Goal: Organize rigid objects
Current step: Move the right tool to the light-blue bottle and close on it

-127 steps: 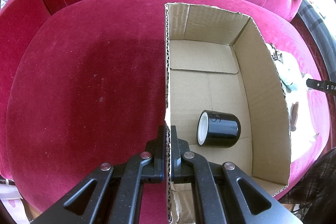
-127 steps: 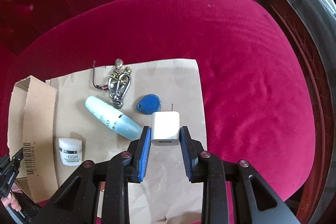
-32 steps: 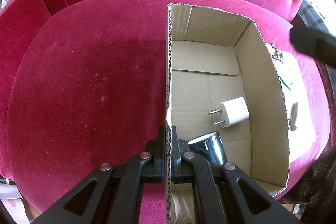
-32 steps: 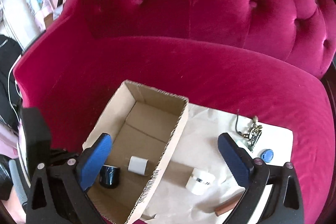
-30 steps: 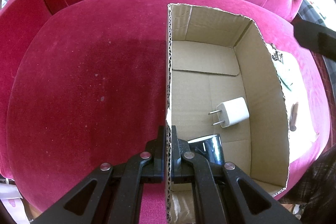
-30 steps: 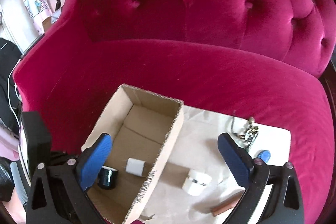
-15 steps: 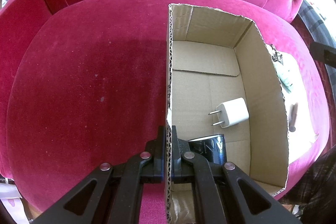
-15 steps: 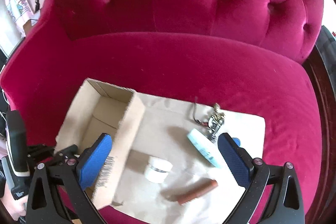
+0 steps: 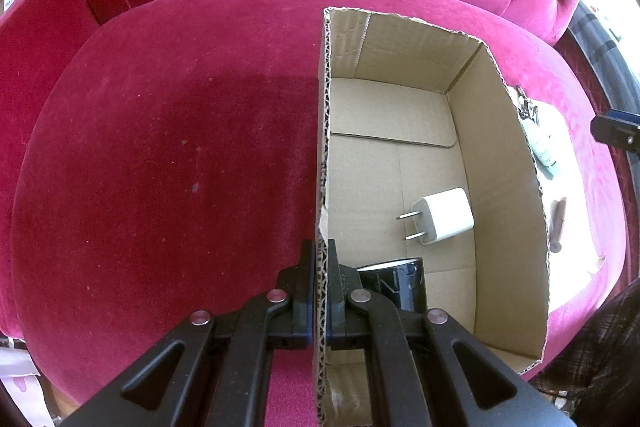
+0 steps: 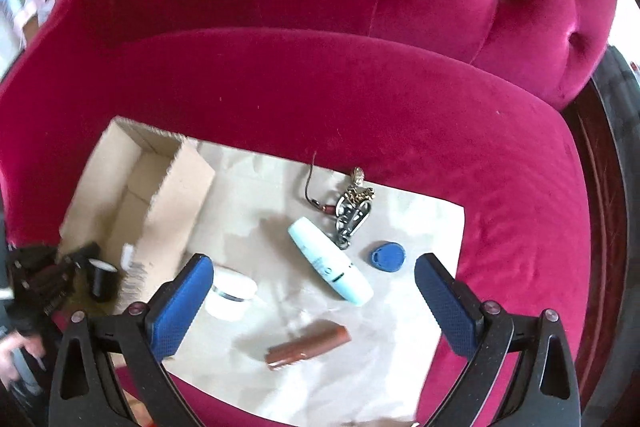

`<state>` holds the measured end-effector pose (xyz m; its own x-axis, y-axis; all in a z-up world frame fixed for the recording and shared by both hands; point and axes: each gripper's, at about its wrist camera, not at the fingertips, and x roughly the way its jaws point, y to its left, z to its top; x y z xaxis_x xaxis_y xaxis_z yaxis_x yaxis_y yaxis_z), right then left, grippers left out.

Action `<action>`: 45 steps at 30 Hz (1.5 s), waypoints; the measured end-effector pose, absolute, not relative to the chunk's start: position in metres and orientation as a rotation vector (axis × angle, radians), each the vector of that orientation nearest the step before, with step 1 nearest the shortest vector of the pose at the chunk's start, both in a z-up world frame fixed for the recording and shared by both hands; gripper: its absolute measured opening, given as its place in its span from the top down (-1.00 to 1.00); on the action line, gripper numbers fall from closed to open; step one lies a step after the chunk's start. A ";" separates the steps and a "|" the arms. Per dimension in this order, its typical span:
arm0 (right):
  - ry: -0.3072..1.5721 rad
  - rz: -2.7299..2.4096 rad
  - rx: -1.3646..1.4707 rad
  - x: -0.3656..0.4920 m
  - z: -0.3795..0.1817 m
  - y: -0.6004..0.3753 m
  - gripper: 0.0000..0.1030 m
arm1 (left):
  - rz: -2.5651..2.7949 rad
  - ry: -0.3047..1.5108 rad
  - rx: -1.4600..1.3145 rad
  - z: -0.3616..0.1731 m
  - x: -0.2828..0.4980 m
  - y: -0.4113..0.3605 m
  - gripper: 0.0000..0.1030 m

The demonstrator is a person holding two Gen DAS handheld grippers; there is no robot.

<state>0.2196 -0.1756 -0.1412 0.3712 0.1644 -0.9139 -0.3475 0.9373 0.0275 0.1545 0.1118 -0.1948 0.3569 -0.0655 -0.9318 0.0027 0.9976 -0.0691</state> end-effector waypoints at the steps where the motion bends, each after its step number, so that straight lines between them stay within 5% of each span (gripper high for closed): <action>1: 1.151 0.334 -0.196 0.220 -0.144 -0.176 -0.99 | -0.044 1.205 -0.059 -0.195 0.155 0.112 0.95; 24: 1.247 0.379 -0.282 0.245 -0.214 -0.185 -0.93 | -0.044 1.203 -0.055 -0.197 0.153 0.113 0.95; 26: 1.241 0.380 -0.281 0.247 -0.215 -0.183 -0.63 | -0.043 1.204 -0.056 -0.197 0.154 0.113 0.95; 30: 1.259 0.391 -0.276 0.249 -0.220 -0.181 -0.45 | -0.042 1.204 -0.056 -0.197 0.154 0.112 0.95; 35: 1.283 0.411 -0.268 0.246 -0.225 -0.175 0.43 | -0.041 1.205 -0.057 -0.198 0.154 0.110 0.95; 45: 1.269 0.397 -0.246 0.234 -0.209 -0.171 0.46 | -0.040 1.206 -0.060 -0.197 0.154 0.111 0.95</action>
